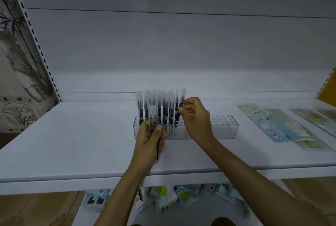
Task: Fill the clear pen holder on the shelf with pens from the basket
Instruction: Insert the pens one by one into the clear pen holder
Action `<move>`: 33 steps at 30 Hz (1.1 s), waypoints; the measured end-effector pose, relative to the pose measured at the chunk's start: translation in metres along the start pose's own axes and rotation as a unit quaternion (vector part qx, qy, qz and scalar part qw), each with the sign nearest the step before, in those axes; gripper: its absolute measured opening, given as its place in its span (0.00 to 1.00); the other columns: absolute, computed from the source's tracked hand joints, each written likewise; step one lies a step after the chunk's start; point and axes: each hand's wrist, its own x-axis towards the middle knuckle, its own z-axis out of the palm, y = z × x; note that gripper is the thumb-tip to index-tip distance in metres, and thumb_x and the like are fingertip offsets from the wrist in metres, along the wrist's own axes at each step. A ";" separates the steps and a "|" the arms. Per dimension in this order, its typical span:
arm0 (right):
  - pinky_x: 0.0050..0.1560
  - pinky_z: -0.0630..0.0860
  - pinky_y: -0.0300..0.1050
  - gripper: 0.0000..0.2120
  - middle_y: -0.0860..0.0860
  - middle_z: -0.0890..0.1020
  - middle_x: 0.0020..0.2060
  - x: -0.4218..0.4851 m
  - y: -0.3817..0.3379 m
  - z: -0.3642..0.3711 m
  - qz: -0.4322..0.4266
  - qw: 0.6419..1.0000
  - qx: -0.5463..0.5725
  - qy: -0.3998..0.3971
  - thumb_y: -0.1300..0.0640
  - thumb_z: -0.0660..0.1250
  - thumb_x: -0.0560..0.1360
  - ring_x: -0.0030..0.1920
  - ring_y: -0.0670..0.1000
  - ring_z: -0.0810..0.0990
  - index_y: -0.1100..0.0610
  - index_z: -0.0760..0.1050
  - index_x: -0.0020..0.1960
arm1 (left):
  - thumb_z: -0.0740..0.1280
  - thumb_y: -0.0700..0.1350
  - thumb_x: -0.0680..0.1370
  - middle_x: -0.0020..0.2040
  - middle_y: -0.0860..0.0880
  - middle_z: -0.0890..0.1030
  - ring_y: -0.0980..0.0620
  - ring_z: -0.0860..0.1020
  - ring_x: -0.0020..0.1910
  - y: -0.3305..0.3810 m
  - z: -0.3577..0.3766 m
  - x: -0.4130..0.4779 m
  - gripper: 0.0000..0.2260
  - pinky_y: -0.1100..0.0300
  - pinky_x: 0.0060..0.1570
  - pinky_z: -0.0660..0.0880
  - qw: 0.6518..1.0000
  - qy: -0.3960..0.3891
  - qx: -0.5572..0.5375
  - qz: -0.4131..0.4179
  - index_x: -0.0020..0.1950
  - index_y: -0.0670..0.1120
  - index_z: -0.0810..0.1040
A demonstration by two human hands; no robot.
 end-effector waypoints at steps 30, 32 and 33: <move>0.33 0.71 0.34 0.05 0.50 0.77 0.30 -0.031 -0.020 -0.014 -0.022 0.996 0.077 0.027 0.57 0.70 0.74 0.31 0.43 0.75 0.56 0.77 0.48 | 0.59 0.45 0.80 0.36 0.49 0.80 0.52 0.74 0.29 -0.002 -0.001 -0.002 0.09 0.59 0.30 0.72 0.998 -0.052 0.015 0.033 0.52 0.41 0.75; 0.34 0.73 0.36 0.07 0.49 0.79 0.32 -0.042 -0.028 -0.014 -0.001 0.994 0.101 -0.043 0.50 0.69 0.73 0.34 0.45 0.77 0.52 0.79 0.49 | 0.59 0.47 0.79 0.36 0.49 0.80 0.51 0.74 0.29 -0.001 0.000 -0.002 0.13 0.55 0.32 0.72 0.995 -0.079 0.031 0.049 0.54 0.39 0.75; 0.35 0.74 0.37 0.07 0.48 0.80 0.33 -0.045 -0.030 -0.013 0.009 0.991 0.108 -0.077 0.50 0.70 0.73 0.35 0.46 0.78 0.51 0.79 0.48 | 0.59 0.47 0.78 0.36 0.49 0.80 0.51 0.75 0.29 0.000 0.001 -0.002 0.14 0.56 0.32 0.72 0.993 -0.092 0.039 0.056 0.54 0.38 0.75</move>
